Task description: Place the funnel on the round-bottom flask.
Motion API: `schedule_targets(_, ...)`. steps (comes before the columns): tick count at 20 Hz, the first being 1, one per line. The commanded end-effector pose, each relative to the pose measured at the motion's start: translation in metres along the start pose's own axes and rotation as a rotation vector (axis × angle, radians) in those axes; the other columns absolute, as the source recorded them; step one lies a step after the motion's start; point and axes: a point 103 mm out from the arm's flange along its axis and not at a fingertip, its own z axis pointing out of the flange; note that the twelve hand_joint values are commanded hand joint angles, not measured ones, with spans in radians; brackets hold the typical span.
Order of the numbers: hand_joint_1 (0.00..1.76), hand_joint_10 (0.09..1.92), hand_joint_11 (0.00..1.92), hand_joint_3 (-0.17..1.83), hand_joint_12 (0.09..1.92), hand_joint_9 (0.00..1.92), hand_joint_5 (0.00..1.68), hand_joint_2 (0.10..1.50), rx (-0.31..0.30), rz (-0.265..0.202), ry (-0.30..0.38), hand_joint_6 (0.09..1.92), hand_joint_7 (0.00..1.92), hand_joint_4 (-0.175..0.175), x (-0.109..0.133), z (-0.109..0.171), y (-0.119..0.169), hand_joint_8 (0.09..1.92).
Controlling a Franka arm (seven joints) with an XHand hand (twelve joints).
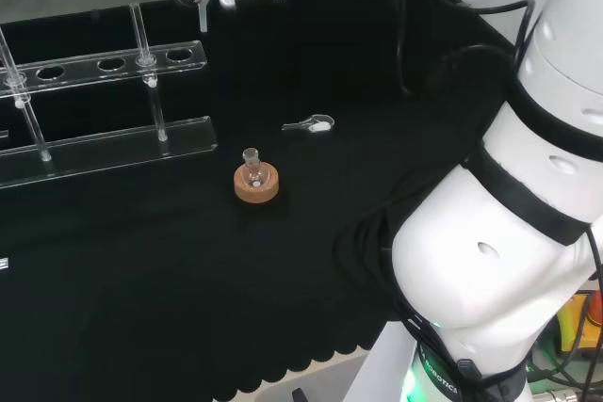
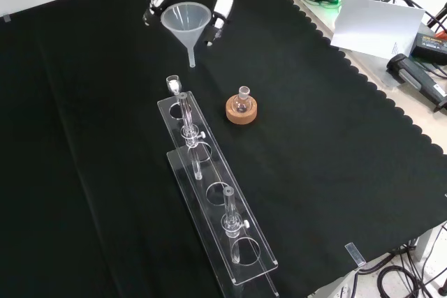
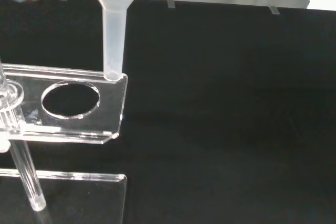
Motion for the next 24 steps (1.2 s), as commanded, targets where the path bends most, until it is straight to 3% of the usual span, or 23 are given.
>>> schedule_targets(1, 0.79, 0.34, 0.00, 0.65, 1.42, 0.80, 0.79, 0.74, -0.010, 0.025, 0.001, 0.28, 0.98, 0.045, -0.017, 0.000, -0.031, 0.48)
schedule_targets(11, 0.79, 0.34, 0.00, 0.65, 1.42, 0.80, 0.79, 0.74, 0.012, 0.069, 0.004, 0.29, 0.98, 0.045, -0.046, 0.024, -0.074, 0.48)
schedule_targets(24, 0.79, 0.34, 0.00, 0.66, 1.41, 0.81, 0.79, 0.74, 0.002, 0.109, 0.022, 0.31, 0.99, 0.046, -0.039, 0.064, -0.093, 0.48)
